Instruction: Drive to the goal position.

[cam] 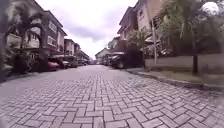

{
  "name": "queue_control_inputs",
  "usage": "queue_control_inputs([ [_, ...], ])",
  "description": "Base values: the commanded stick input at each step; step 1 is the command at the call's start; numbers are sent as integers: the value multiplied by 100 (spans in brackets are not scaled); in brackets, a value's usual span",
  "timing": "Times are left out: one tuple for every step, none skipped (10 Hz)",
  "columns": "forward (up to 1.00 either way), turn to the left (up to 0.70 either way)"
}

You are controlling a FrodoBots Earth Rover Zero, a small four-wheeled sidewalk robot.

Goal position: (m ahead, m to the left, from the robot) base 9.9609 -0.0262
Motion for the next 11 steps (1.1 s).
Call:
queue_control_inputs([
  [70,0],
  [70,0],
  [70,0],
  [70,0],
  [70,0],
  [70,0],
  [70,0],
  [70,0],
  [70,0],
  [70,0],
  [70,0],
])
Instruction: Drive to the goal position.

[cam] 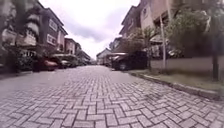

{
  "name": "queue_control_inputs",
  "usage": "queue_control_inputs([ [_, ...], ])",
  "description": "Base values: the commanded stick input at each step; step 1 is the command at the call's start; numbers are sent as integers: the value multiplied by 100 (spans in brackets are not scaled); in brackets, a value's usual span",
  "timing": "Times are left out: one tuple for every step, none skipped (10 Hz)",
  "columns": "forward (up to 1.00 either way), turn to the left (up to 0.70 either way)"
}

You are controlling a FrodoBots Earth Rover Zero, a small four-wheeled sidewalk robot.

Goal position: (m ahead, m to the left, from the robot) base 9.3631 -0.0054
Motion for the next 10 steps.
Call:
queue_control_inputs([
  [70,0],
  [70,0],
  [70,0],
  [70,0],
  [70,0],
  [70,3],
  [70,6],
  [70,10],
  [70,13],
  [70,17],
])
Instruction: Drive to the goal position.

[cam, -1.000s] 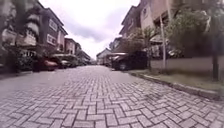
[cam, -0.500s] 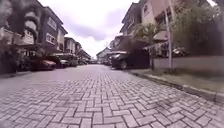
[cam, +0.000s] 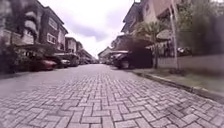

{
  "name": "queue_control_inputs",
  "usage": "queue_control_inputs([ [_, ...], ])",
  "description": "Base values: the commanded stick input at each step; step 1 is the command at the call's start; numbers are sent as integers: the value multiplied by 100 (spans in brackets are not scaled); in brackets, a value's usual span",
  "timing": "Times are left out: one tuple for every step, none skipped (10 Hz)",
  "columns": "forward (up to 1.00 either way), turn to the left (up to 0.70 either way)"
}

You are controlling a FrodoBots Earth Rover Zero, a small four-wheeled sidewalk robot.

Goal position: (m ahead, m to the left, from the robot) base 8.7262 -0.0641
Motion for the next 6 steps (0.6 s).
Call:
queue_control_inputs([
  [70,20],
  [70,24],
  [70,27],
  [70,31],
  [70,34],
  [70,29],
])
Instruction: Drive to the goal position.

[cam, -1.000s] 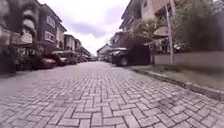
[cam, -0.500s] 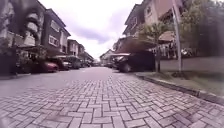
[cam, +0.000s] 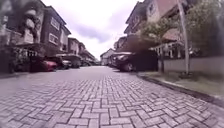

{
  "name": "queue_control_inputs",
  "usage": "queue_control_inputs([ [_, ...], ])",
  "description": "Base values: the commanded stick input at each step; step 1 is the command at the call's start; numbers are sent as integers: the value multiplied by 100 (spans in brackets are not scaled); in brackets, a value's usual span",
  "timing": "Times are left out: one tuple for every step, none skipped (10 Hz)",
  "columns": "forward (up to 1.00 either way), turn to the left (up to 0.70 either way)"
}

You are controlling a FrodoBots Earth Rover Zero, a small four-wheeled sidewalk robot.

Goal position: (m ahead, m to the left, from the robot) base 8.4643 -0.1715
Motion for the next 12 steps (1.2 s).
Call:
queue_control_inputs([
  [70,21],
  [70,13],
  [70,4],
  [70,0],
  [70,0],
  [70,0],
  [70,0],
  [70,0],
  [70,0],
  [70,0],
  [70,0],
  [70,0],
])
